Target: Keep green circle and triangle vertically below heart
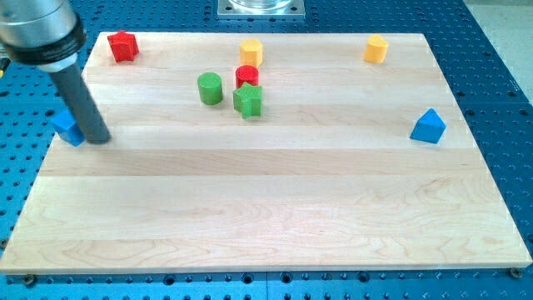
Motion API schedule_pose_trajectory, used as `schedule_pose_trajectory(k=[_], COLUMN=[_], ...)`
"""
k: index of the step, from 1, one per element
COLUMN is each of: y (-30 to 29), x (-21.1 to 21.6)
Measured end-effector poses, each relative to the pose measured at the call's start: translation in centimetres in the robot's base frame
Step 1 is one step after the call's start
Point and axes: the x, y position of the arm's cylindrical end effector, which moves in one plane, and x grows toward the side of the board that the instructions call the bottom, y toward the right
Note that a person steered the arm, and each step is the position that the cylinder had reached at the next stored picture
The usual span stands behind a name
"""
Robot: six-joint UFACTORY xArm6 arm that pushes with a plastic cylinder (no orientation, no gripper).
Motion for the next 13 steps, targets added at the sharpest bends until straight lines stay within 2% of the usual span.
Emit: schedule_pose_trajectory(k=[2, 3, 4, 5, 6, 7, 8, 9, 10, 11, 12, 13], y=[11.7, 18.4, 25.6, 26.4, 20.6, 23.7, 33.5, 37.8, 38.3, 49.1, 49.6, 46.7], x=[-8.2, -9.2, -9.2, -9.2, -9.0, -6.3, -5.6, -5.2, -6.3, -6.5, -4.6, -1.2])
